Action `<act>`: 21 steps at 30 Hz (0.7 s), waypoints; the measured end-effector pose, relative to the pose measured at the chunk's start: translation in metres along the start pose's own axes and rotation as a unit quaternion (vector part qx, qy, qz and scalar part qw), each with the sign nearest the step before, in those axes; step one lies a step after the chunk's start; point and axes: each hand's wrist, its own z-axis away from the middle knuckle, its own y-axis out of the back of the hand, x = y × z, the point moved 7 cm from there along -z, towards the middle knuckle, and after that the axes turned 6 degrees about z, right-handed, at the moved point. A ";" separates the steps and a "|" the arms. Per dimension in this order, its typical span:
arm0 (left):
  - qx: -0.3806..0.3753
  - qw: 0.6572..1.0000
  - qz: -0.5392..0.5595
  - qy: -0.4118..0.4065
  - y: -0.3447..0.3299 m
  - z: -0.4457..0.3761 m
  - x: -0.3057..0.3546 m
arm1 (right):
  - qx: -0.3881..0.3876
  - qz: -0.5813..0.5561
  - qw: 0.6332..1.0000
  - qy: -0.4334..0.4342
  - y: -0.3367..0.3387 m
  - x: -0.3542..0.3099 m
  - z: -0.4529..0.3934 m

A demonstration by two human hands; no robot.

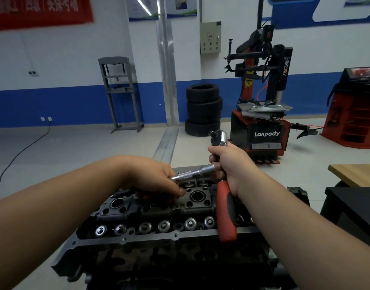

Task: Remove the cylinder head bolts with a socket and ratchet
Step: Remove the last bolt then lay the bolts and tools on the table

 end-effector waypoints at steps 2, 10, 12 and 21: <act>0.005 1.000 -0.012 -0.005 0.000 0.001 0.002 | 0.002 0.005 1.000 0.000 0.001 0.000 0.001; 0.034 0.999 0.003 -0.022 0.005 -0.005 0.004 | 0.018 -0.001 1.000 0.003 0.003 0.000 0.000; 0.032 0.998 0.043 -0.032 0.007 -0.002 0.001 | 0.014 -0.020 1.000 -0.003 0.002 0.000 0.000; 0.289 0.801 0.494 -0.175 0.062 -0.001 0.020 | 0.020 -0.070 0.997 -0.021 0.005 0.002 -0.002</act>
